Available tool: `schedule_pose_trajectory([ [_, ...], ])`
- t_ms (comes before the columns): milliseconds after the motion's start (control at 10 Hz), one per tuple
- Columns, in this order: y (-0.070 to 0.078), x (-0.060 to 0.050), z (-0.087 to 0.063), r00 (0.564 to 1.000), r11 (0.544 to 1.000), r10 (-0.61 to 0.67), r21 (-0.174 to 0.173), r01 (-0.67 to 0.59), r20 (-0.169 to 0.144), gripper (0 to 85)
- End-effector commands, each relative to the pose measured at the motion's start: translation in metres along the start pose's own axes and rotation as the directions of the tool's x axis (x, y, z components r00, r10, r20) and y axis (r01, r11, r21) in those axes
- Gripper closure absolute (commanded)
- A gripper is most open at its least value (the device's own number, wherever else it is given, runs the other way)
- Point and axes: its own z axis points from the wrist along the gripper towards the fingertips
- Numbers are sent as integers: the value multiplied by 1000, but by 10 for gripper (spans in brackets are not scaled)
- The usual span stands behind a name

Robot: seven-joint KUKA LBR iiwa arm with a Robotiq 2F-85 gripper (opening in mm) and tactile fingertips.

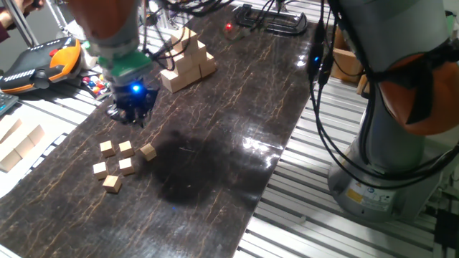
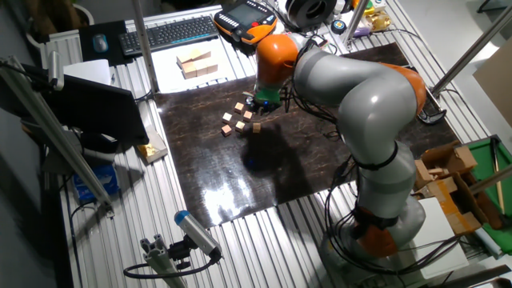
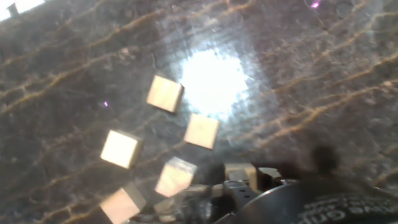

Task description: Stack the blocks into a pyramid shape

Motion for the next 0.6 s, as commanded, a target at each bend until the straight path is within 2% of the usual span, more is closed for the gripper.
schedule_pose_trajectory([
  [0, 3, -3, 3, 1000, 1000, 18, -6, -18, 5, 237],
  [100, 6, -5, 9, 999, 999, 39, -12, -39, 12, 227],
  [300, 10, -9, 19, 996, 996, 91, 0, -91, 25, 227],
  [500, 12, -12, 26, 991, 992, 129, 9, -129, 23, 233],
])
